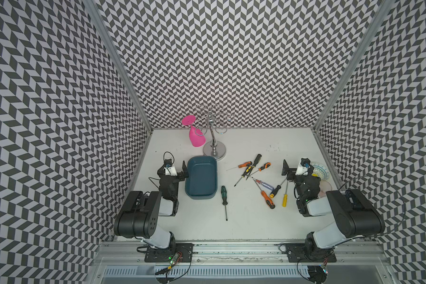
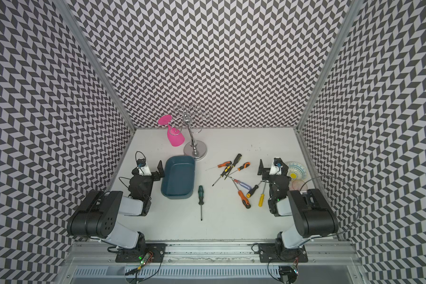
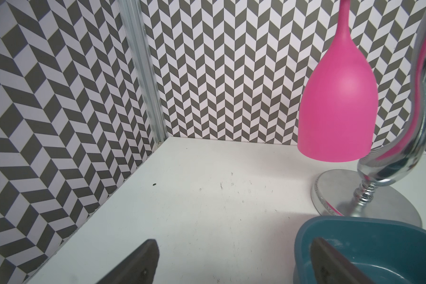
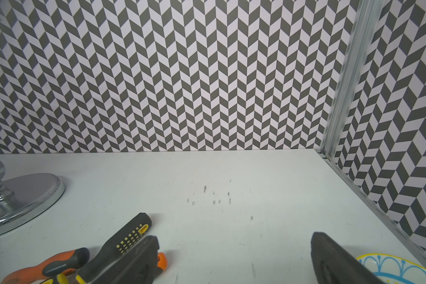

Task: Put the screwdriver on the desktop into the storage box
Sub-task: Pick up the screwdriver from the center of the board.

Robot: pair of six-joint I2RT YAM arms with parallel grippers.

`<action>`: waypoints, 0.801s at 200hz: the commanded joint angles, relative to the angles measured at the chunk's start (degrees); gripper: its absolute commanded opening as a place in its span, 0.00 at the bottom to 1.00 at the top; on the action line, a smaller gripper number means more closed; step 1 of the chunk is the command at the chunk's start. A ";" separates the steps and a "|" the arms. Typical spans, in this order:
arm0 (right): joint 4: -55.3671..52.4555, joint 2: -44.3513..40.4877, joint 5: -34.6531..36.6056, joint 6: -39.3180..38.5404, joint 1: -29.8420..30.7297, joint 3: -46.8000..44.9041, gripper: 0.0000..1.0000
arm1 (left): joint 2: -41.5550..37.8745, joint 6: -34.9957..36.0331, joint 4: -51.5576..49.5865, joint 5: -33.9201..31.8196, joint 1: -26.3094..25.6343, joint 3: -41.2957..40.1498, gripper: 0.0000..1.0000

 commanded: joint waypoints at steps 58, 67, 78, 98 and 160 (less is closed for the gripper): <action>1.90 0.66 0.41 0.41 -0.47 0.55 0.99 | -0.36 -0.11 -0.01 0.67 0.09 0.57 1.00; 1.90 0.63 0.33 0.39 -0.47 0.55 0.99 | -0.38 -0.12 0.01 0.69 0.11 0.67 1.00; 1.94 0.62 0.39 0.42 -0.47 0.48 0.99 | -0.36 -0.16 -0.14 1.10 0.29 0.64 1.00; 1.46 -0.35 0.21 0.28 -0.43 0.50 0.99 | -0.63 -0.24 0.32 0.62 0.27 0.71 1.00; -31.41 -16.44 -5.21 4.94 -0.30 12.23 0.99 | -13.73 -12.67 -33.45 -10.17 -0.59 15.91 1.00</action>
